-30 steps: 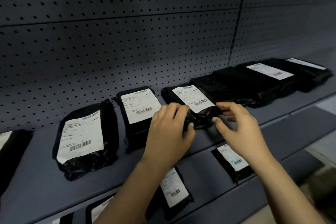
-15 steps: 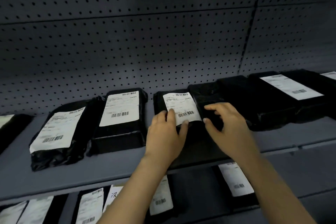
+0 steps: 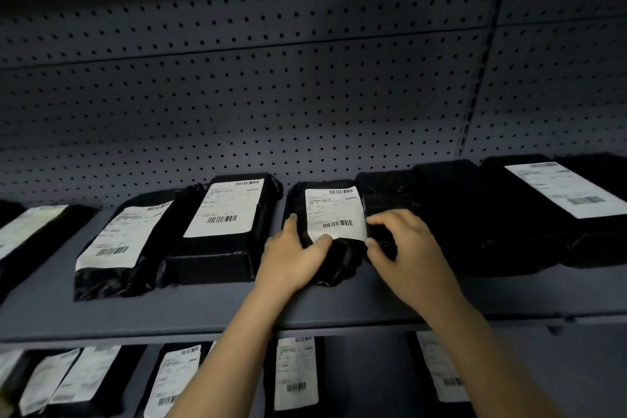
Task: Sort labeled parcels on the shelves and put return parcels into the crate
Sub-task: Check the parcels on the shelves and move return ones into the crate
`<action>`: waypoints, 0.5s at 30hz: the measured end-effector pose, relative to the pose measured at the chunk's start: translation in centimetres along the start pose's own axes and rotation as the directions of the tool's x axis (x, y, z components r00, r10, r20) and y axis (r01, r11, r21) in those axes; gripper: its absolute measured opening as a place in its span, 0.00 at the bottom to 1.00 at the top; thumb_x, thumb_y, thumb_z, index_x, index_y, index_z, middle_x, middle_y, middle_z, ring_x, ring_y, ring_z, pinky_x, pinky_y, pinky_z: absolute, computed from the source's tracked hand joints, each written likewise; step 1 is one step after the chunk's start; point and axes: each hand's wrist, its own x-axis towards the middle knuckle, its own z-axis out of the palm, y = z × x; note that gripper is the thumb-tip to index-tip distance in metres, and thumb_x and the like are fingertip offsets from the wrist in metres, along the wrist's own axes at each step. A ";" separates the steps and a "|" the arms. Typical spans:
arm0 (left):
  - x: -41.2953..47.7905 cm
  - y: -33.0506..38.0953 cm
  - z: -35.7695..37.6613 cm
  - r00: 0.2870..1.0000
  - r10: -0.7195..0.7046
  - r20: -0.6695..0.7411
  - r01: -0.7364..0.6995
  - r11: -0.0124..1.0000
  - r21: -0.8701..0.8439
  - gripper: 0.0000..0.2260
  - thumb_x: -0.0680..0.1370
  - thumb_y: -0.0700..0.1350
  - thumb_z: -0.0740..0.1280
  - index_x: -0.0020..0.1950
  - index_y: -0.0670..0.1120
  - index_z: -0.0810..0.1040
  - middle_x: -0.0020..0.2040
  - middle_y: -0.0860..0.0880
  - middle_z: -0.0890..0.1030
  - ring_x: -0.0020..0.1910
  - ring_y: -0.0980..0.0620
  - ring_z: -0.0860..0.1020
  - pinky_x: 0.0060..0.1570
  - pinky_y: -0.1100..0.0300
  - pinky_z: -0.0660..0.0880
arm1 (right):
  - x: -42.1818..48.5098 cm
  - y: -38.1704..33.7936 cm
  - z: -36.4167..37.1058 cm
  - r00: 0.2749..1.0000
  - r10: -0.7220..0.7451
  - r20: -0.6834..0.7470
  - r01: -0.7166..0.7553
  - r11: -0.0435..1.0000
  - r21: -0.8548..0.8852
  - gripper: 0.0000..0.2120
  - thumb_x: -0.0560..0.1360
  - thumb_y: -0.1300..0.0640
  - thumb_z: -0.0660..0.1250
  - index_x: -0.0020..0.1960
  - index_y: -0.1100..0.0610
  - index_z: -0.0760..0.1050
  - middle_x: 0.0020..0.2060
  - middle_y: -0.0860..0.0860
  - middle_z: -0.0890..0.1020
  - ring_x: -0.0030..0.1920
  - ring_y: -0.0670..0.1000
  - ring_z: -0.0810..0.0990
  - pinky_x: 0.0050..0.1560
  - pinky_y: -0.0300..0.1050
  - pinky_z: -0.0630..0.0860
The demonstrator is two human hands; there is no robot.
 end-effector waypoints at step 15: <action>2.2 -0.6 1.1 0.995 -0.020 -0.102 -0.031 0.883 -0.469 0.25 0.64 0.49 0.78 0.58 0.55 0.76 0.60 0.48 0.77 0.56 0.51 0.79 0.58 0.53 0.77 | -0.1 -0.7 0.4 0.997 0.078 -0.001 -0.077 0.995 -0.064 0.12 0.73 0.59 0.70 0.56 0.54 0.79 0.52 0.46 0.78 0.53 0.45 0.69 0.54 0.37 0.67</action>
